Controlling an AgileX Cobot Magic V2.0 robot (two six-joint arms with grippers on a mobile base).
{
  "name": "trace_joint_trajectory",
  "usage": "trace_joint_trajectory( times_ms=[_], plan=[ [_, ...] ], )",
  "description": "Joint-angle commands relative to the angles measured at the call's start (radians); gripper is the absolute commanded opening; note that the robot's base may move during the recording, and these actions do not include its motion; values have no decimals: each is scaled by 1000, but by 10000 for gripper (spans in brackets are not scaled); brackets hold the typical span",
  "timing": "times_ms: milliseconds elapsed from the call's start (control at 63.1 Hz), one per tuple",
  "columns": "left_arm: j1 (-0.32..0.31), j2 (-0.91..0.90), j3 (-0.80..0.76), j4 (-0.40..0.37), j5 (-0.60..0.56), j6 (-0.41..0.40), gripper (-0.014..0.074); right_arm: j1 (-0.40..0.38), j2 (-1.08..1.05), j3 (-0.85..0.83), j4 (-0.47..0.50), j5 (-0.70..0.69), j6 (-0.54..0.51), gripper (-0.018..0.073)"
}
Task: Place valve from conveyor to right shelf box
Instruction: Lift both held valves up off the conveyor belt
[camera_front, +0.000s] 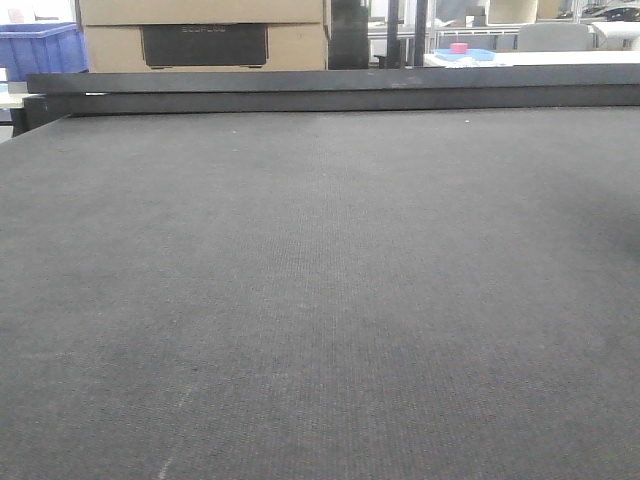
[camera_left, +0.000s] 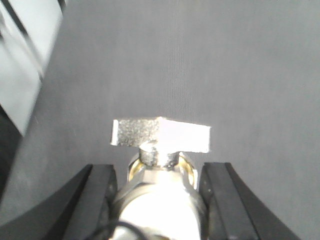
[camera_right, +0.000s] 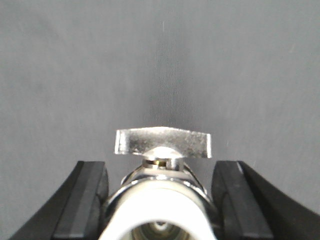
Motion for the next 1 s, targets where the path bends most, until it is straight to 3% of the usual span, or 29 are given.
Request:
trace_joint_trajectory(
  times_ms=[0,983],
  plan=[
    [4,-39,-12,-11,-74,-2,-111,-1,-34,-8,-4,-75,-7,-163],
    [4,-52,-12,-11,-87,-2,-111,-1,-39,-8,-4,-72,-7,-163]
  ],
)
